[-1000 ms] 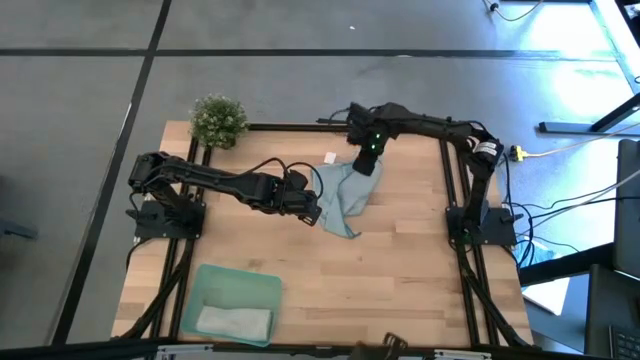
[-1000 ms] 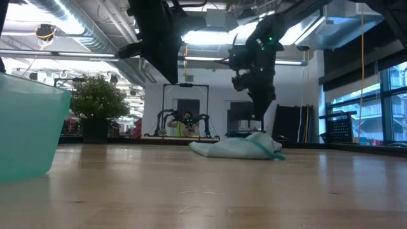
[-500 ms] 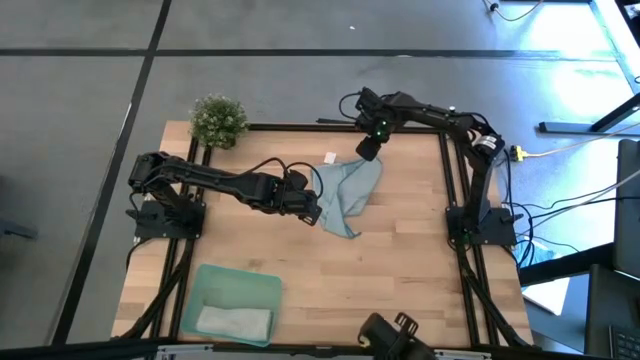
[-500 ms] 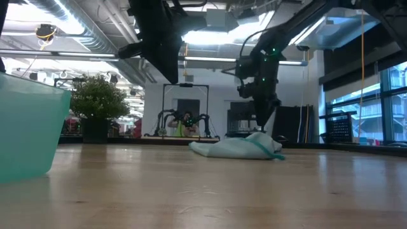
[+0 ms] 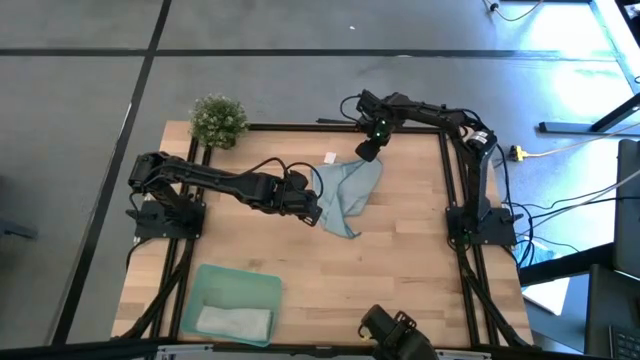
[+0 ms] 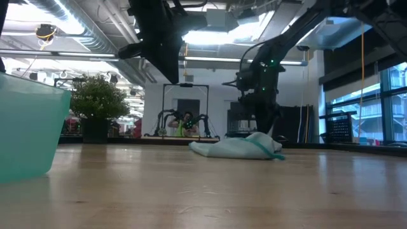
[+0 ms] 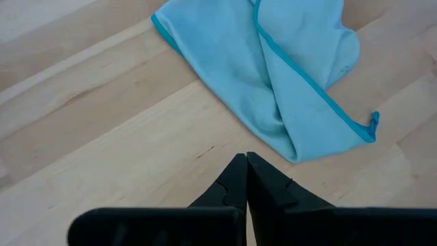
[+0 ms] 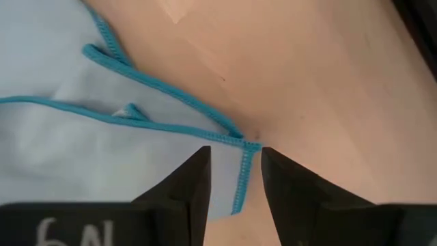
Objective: Roll microfiber towels into tight, uniform cylinder then place into a basket
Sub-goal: Roll the blue microfiber cloth
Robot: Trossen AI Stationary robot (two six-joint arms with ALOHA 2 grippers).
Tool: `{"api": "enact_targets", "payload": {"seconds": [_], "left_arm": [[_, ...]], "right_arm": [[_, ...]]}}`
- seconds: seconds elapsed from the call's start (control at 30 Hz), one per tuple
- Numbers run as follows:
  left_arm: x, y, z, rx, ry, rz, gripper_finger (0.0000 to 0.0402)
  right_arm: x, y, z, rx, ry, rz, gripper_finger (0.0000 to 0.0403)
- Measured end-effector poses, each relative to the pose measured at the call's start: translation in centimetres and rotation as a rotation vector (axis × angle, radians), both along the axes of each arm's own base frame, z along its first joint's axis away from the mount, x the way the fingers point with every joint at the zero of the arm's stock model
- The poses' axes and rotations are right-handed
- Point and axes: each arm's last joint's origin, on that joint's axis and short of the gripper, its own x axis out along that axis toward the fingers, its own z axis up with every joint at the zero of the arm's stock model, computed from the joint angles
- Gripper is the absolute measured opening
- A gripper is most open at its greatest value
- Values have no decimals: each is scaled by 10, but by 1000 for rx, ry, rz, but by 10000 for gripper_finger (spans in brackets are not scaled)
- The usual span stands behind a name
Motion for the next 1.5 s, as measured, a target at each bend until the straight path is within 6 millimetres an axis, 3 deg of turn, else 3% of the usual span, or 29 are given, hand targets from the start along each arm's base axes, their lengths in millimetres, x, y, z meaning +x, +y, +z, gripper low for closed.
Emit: {"api": "enact_targets", "payload": {"seconds": [0.67,0.8,1.0,1.1,1.5], "left_arm": [[0,0,0,0,-3,-2,3],[0,0,0,1,-3,-2,1],[0,0,0,1,-3,-3,1],[0,0,0,-9,-2,-6,3],[2,-2,0,-67,-14,-29,13]], "right_arm": [[2,-4,-27,5,92,-3,128],[3,-4,-28,9,86,26,97],[3,-4,-28,8,86,40,11],[3,-4,-27,9,85,47,7],[0,15,19,2,-18,108,2]]}}
